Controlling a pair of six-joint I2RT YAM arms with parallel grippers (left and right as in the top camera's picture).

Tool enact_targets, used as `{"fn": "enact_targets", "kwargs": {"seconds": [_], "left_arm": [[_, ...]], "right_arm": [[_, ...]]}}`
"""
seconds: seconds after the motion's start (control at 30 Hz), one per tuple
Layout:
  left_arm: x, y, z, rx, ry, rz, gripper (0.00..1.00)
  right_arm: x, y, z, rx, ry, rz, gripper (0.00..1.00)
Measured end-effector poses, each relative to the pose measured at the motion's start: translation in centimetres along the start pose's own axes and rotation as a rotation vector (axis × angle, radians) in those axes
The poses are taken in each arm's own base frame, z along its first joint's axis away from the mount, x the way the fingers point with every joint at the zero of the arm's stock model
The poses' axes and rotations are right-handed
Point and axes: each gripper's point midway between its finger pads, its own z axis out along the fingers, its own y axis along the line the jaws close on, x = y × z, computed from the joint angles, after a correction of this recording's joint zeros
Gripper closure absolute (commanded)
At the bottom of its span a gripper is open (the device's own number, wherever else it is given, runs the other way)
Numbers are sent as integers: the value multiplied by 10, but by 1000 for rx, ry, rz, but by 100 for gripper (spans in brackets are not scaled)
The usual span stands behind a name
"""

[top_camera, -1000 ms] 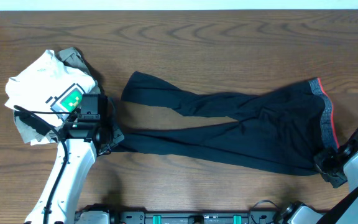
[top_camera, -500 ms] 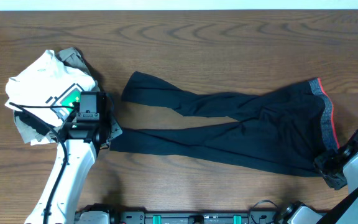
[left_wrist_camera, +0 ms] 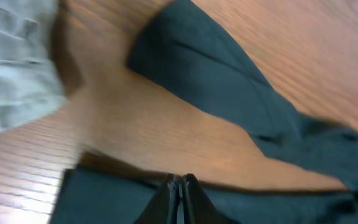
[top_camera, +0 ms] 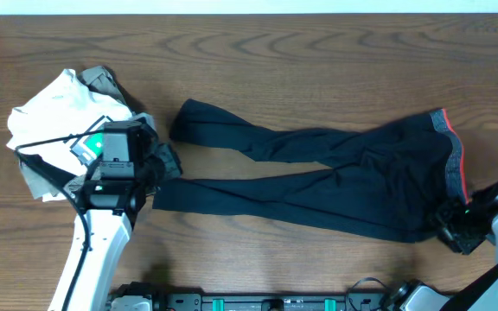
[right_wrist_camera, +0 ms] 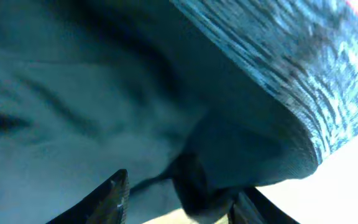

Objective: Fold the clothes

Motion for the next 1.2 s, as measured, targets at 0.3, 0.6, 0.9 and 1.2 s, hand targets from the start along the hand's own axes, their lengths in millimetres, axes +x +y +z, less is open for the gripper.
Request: {"fn": "enact_targets", "kwargs": {"seconds": [0.3,0.6,0.9,1.2], "left_arm": [[33,-67,25,151,87,188,92],[84,-91,55,177,238,290,92],[97,-94,60,172,275,292,92],[96,-97,61,178,269,291,92]], "right_arm": [[-10,-2,-6,22,-40,-22,49],[-11,-5,-6,41,-43,-27,50],[7,-2,-6,14,33,-22,48],[-36,35,-42,-112,-102,-116,46]]}}
